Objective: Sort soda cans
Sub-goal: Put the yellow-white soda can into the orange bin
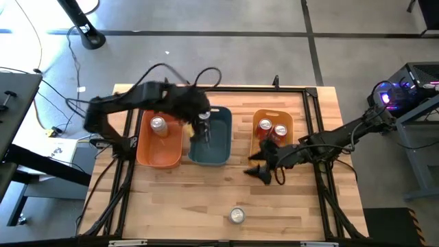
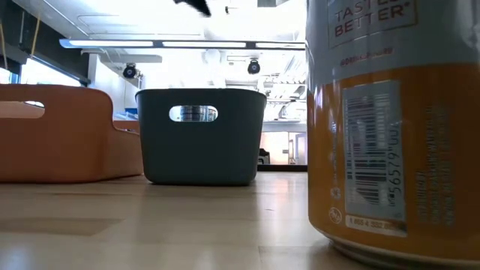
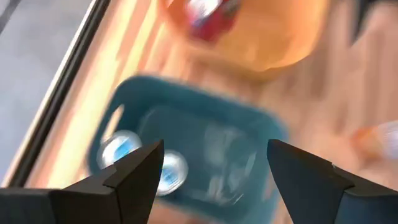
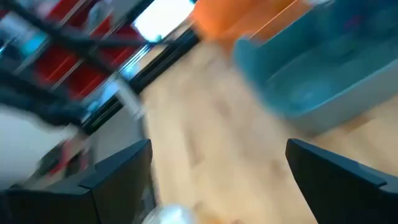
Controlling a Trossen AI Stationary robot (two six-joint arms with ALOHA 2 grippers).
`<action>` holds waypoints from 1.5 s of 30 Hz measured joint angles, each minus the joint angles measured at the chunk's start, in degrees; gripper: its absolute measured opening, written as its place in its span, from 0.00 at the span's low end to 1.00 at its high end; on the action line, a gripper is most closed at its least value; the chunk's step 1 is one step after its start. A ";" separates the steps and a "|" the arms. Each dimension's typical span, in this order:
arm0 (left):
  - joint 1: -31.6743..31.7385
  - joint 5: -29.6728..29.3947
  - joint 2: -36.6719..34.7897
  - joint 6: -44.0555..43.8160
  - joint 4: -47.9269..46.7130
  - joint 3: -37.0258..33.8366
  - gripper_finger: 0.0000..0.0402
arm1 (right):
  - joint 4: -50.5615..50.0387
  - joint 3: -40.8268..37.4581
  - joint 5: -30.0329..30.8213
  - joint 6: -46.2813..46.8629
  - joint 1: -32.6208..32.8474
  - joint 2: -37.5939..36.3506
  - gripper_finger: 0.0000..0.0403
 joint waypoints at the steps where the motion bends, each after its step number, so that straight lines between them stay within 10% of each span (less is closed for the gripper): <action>1: -1.60 -0.08 -1.79 -0.69 3.20 -2.43 0.70 | 0.65 0.00 -2.20 0.03 0.25 0.70 0.91; 13: -17.73 -1.27 -14.18 -26.18 28.32 -28.50 0.70 | 12.67 0.00 -15.72 -4.51 4.12 13.35 0.91; 22: -21.98 -13.95 -17.30 -30.02 21.05 -29.82 0.70 | 9.98 1.66 -8.05 7.86 9.62 15.22 0.91; 45: -24.75 -10.04 -18.05 -15.70 18.16 -29.80 0.70 | -43.55 54.22 -7.37 12.77 10.50 50.85 0.91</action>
